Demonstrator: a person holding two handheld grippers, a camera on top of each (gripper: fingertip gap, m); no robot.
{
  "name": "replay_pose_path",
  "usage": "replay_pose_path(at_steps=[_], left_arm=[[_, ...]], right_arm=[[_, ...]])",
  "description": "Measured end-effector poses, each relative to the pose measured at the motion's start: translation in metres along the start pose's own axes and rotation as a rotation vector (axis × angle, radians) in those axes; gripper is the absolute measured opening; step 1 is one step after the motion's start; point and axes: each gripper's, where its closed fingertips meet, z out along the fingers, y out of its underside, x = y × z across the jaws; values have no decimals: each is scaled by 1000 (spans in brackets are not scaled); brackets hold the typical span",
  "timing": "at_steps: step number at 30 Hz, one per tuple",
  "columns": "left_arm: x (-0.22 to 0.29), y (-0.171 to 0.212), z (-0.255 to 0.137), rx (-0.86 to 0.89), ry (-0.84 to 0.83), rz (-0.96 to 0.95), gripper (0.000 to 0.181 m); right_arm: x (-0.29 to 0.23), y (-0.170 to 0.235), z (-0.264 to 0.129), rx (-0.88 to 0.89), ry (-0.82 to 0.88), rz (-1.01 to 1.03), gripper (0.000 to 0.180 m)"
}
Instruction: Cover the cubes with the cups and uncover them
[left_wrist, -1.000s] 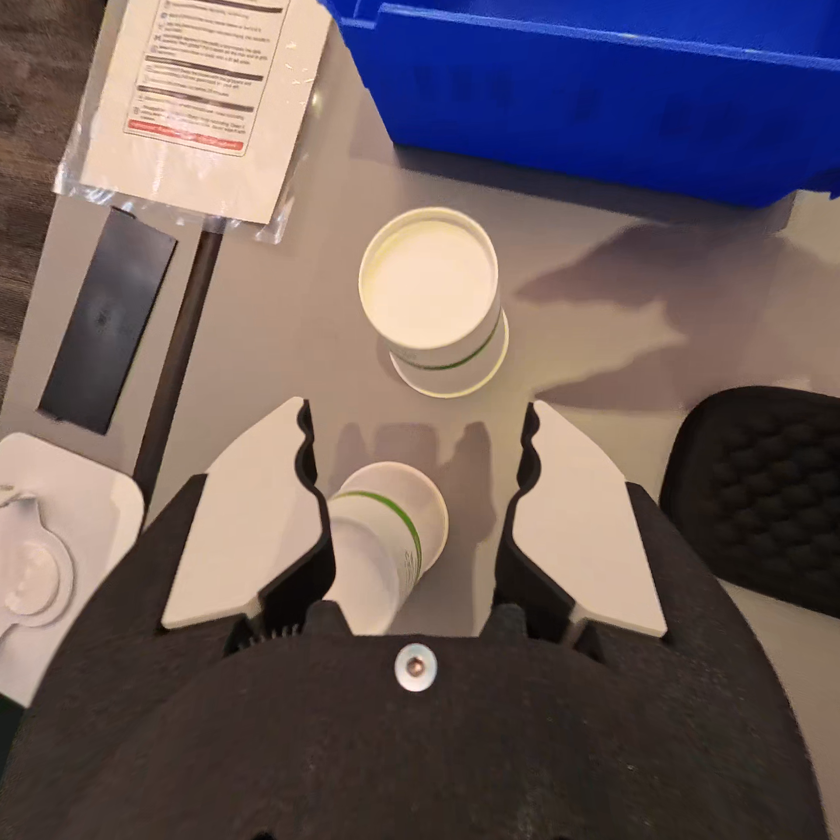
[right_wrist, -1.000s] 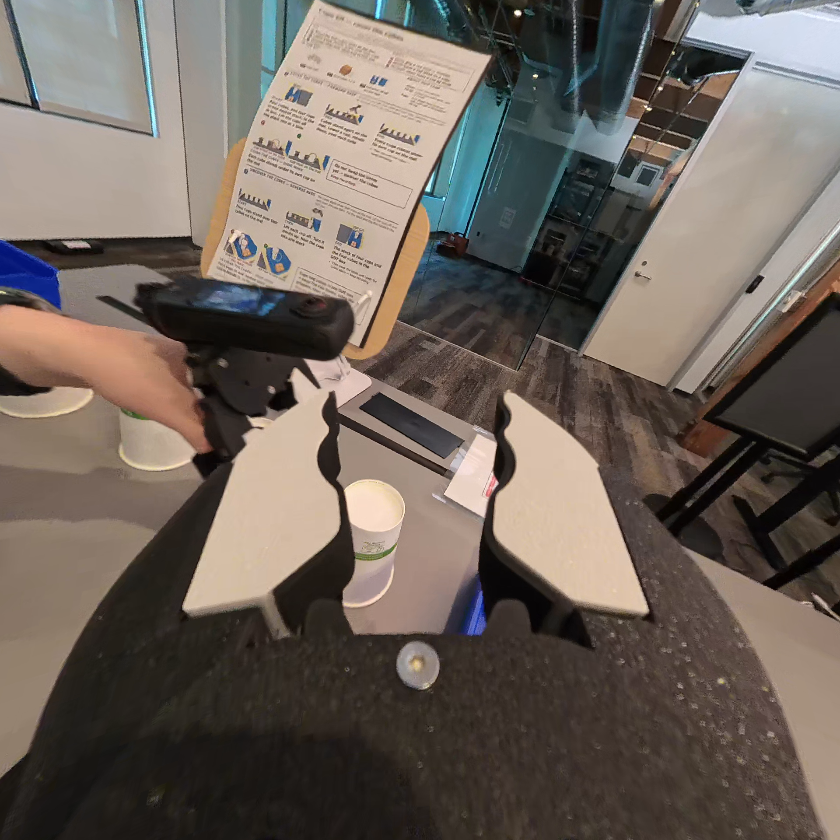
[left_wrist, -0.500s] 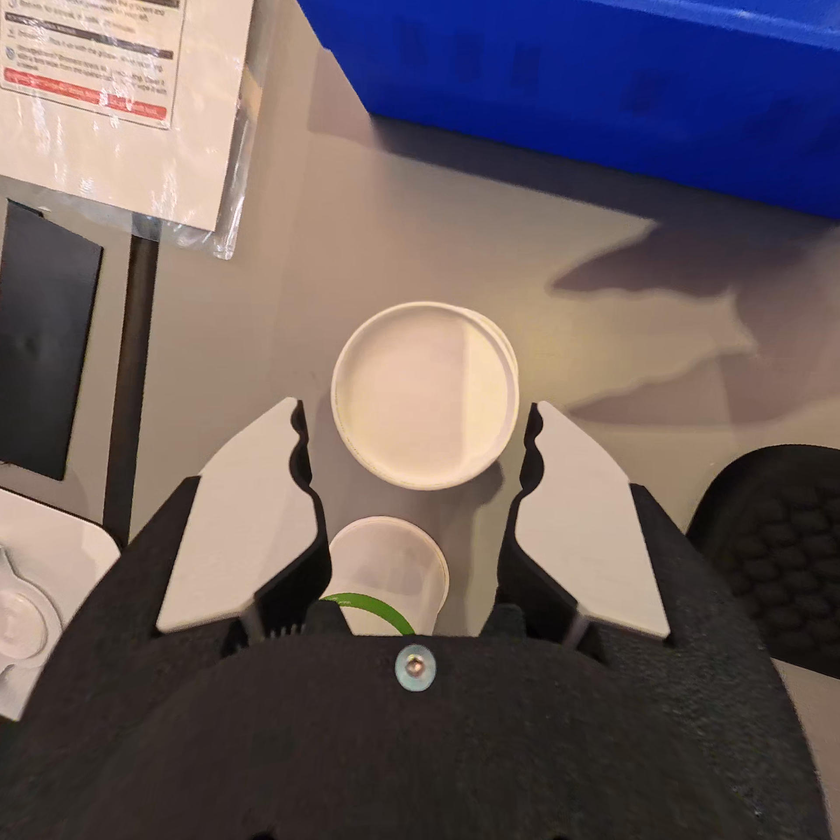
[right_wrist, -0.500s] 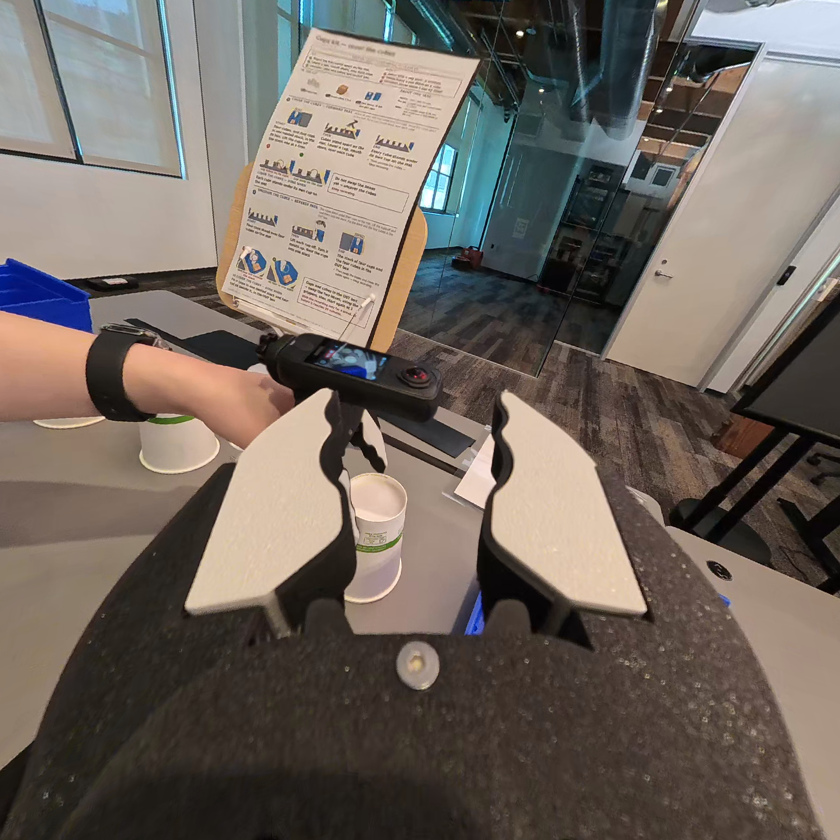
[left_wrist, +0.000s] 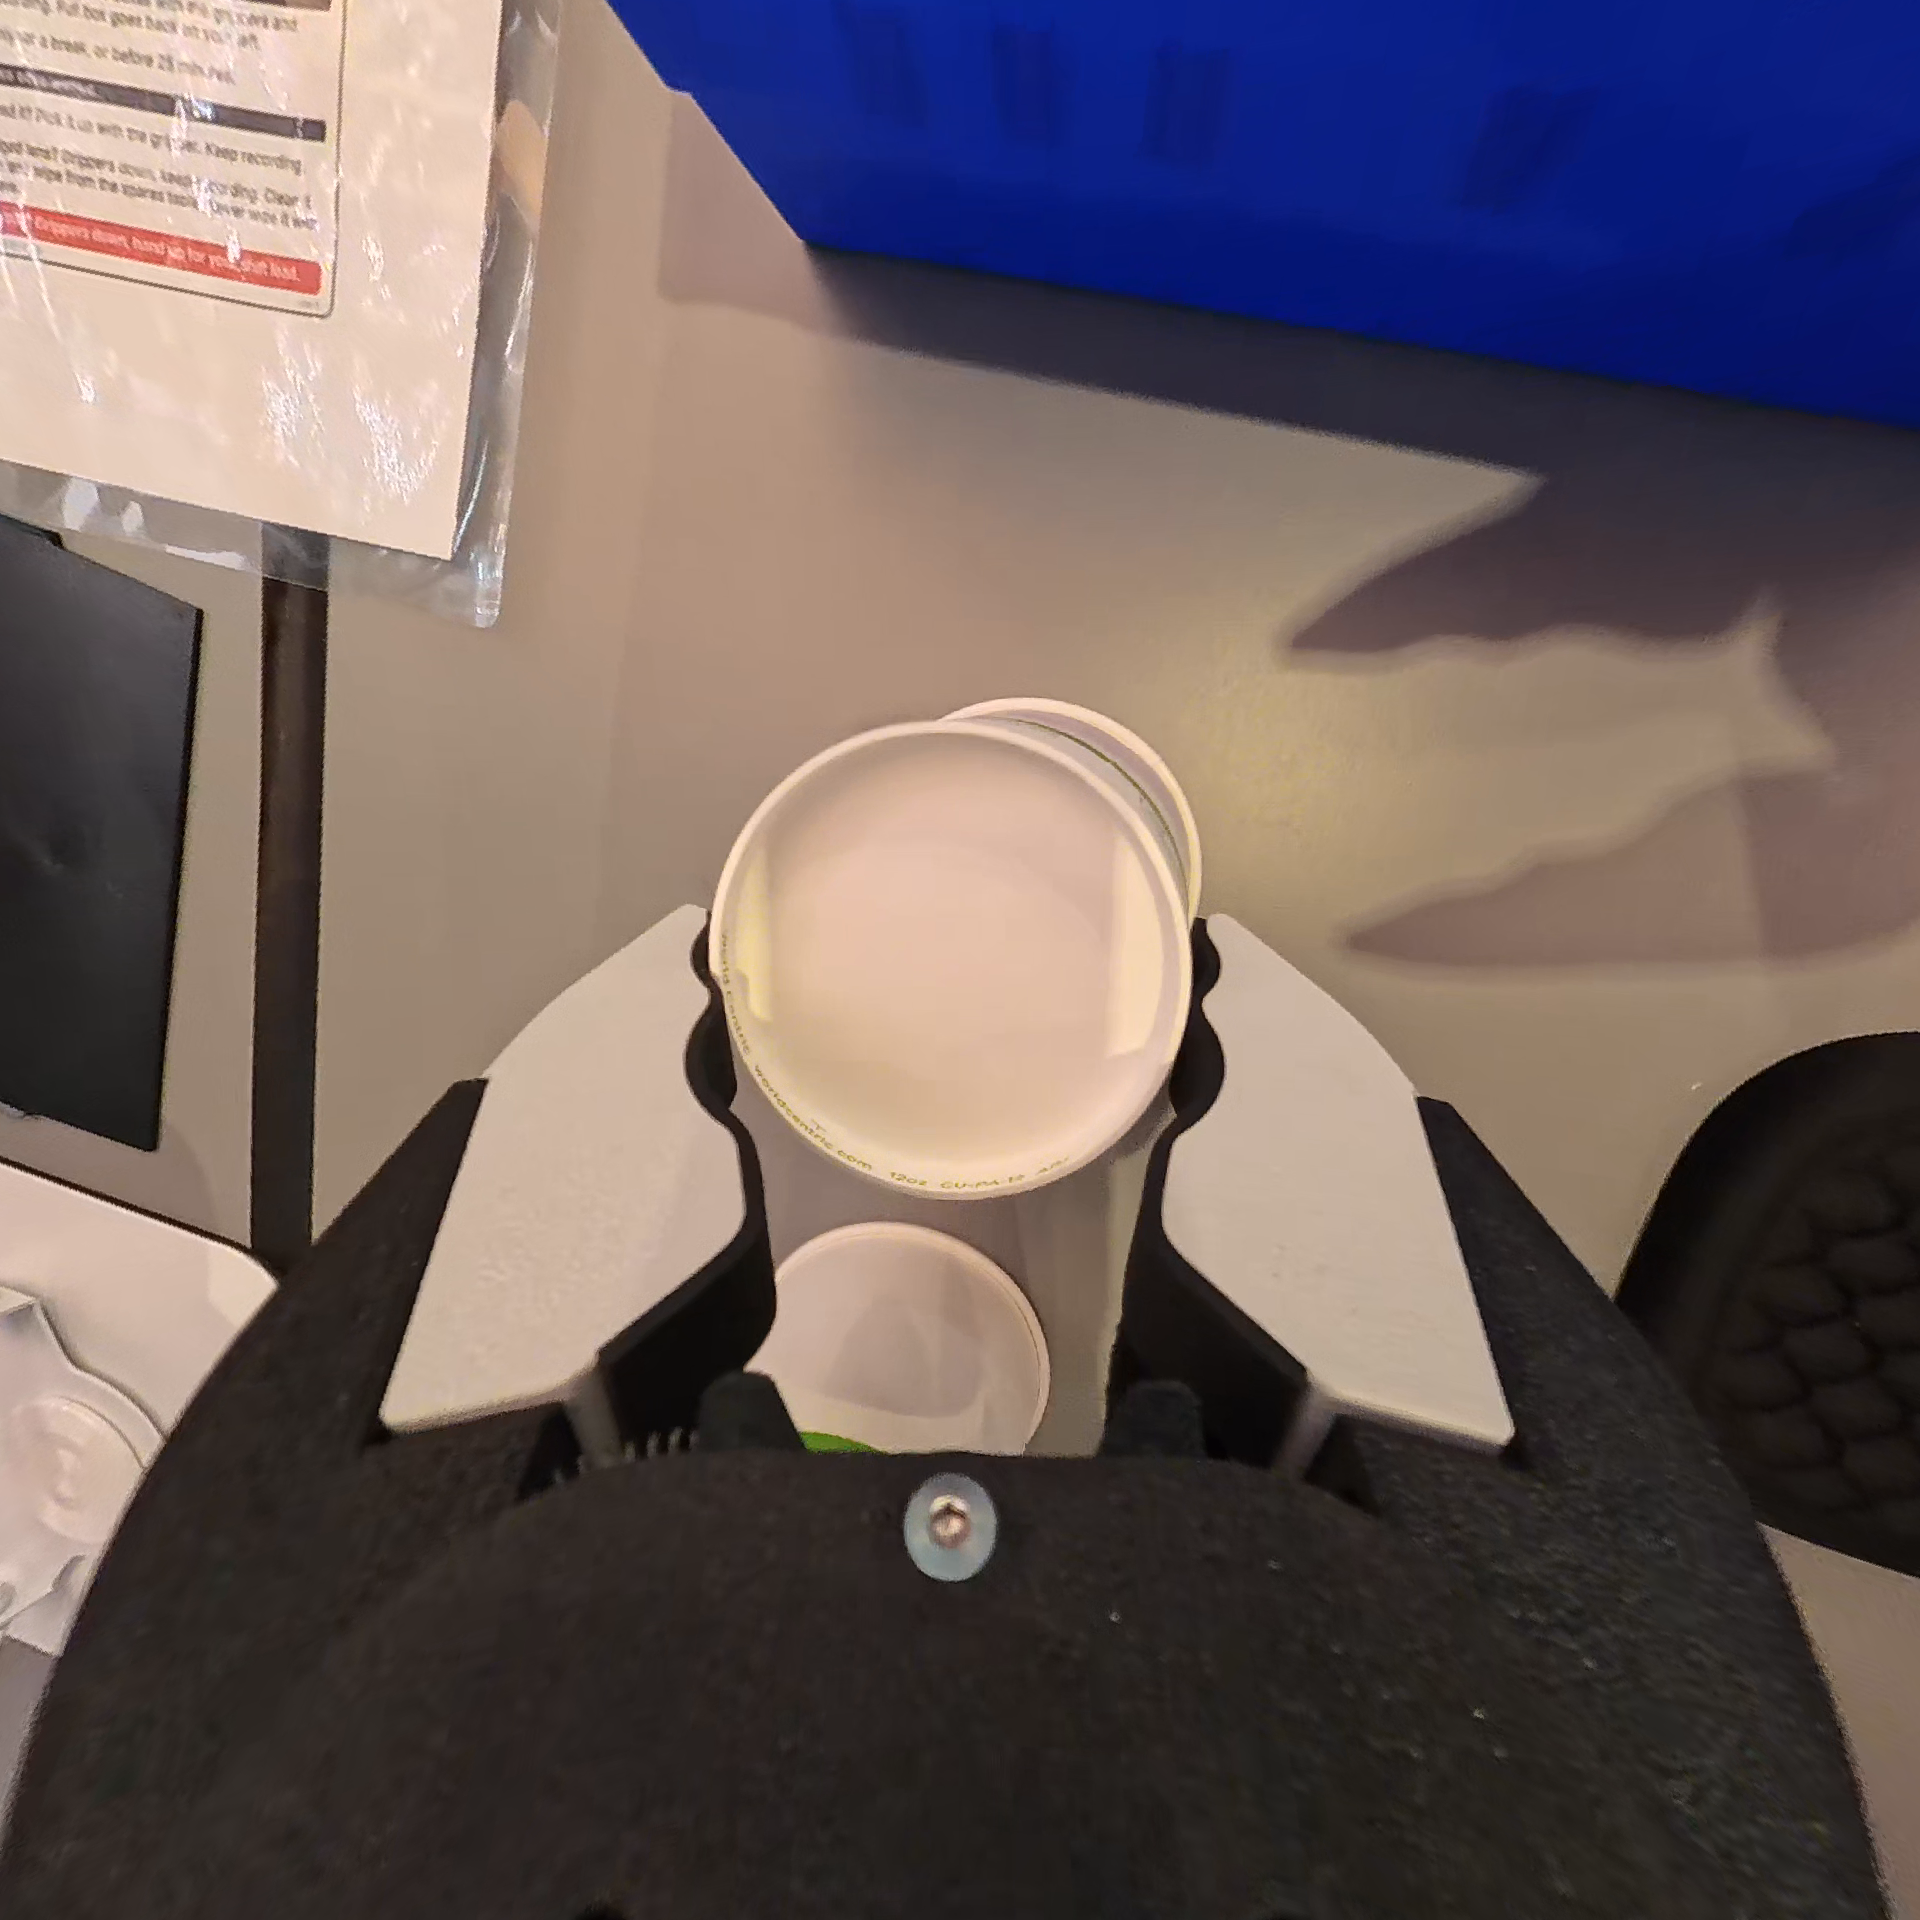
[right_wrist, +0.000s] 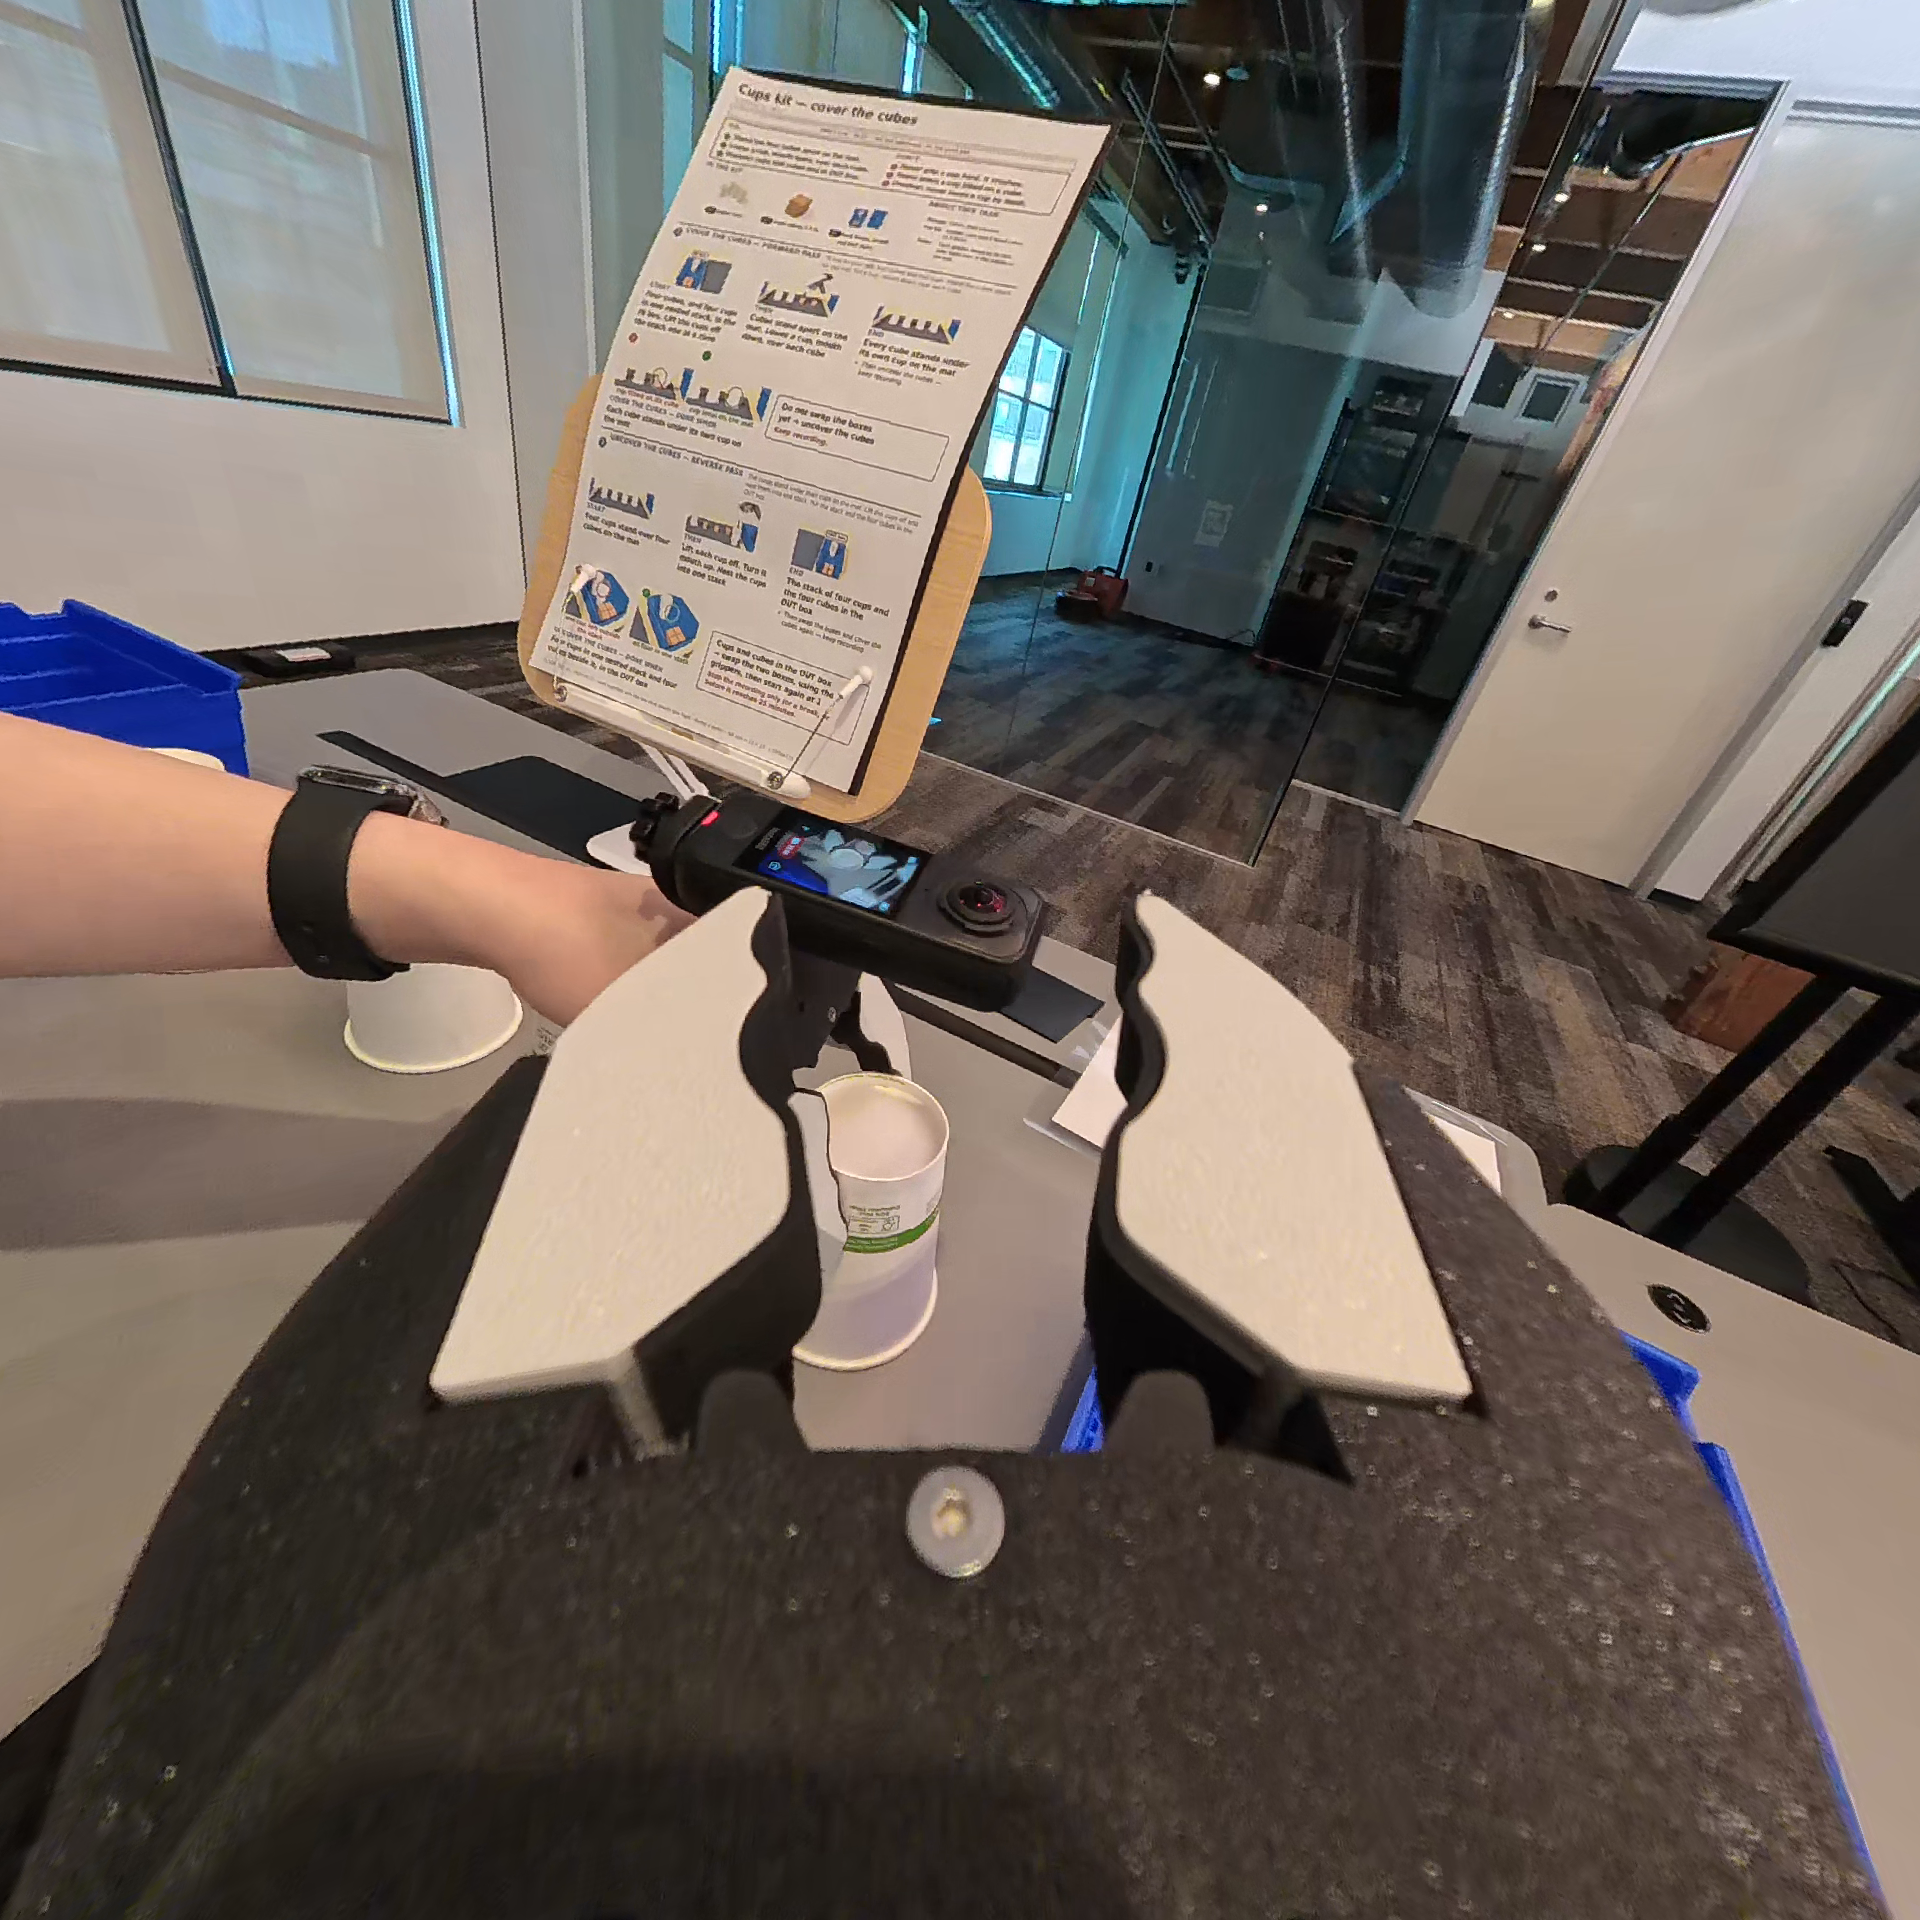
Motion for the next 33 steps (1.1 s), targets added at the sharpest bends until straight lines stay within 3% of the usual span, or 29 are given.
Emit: replay_pose_path(at_steps=[8,17,25,29,33], left_arm=[[2,-12,-32,123,38,-33,83],[-14,-19,-158,473,57,-122,83],[-50,1,-289,688,5,-179,83],[-48,9,-322,763,45,-205,83],[-40,10,-333,799,87,-204,83]], right_arm=[[-1,1,4,-13,0,-11,60],[-5,-16,15,100,-72,75,50],[-47,-22,53,146,-406,273,54],[-83,-49,58,290,-638,295,51],[-105,-64,68,337,-691,253,51]])
